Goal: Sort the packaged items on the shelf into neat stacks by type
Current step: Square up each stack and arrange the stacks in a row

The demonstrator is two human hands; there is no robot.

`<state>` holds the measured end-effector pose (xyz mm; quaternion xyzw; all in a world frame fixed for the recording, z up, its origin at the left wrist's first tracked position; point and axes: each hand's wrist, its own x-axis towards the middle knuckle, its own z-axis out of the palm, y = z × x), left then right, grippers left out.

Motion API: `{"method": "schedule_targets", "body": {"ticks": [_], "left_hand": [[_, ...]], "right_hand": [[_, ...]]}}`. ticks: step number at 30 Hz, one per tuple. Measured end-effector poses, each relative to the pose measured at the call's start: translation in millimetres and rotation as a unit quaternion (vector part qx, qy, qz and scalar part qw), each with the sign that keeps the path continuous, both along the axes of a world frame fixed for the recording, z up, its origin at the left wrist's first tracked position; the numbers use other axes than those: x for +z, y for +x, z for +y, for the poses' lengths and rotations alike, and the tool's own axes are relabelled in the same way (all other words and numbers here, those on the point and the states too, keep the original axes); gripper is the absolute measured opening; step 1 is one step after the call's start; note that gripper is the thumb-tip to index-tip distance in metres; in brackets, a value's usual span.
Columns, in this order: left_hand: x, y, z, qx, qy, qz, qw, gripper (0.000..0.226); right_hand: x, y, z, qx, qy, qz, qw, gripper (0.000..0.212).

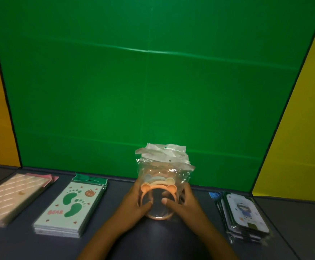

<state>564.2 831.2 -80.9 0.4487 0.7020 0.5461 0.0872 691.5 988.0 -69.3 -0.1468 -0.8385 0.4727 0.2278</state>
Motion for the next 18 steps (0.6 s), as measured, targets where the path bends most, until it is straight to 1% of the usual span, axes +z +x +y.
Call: {"method": "schedule_targets", "body": {"ticks": [2,4,7,9,11,12,15,16,18], "left_hand": [[-0.9,3.0,0.9,0.021,0.01,-0.005,1.0,0.053],[-3.1,8.4,3.5,0.033,0.016,0.025,0.999,0.051],[0.4,13.8,6.5,0.052,0.0,0.068,0.996,0.056],[3.4,13.4,8.4,0.065,0.0,0.087,0.994,0.059],[2.3,11.2,9.9,0.062,-0.009,0.098,0.993,0.063],[-0.6,10.2,10.7,0.05,-0.018,0.092,0.994,0.067],[-9.5,7.1,12.6,0.019,-0.023,0.036,0.999,0.086],[-11.1,5.7,13.1,0.021,-0.026,0.025,0.999,0.084],[-12.3,5.1,14.3,0.033,-0.037,0.027,0.998,0.072]], "right_hand": [[-0.4,-2.9,-3.0,-0.01,0.003,-0.001,1.0,0.051],[-6.0,-7.2,-8.8,-0.041,0.011,0.017,0.999,0.05],[-7.3,-10.6,-15.7,-0.069,0.057,0.018,0.996,0.062],[-7.0,-12.2,-14.1,-0.076,0.075,0.025,0.994,0.079],[-8.3,-12.4,-12.7,-0.085,0.099,0.024,0.991,0.079],[-11.7,-13.1,-10.8,-0.092,0.109,0.015,0.99,0.079],[-20.1,-14.1,-4.2,-0.089,0.133,0.003,0.987,0.085],[-22.9,-15.4,-2.9,-0.089,0.14,-0.003,0.986,0.085],[-22.6,-19.1,-2.6,-0.085,0.128,-0.008,0.988,0.09]]}}
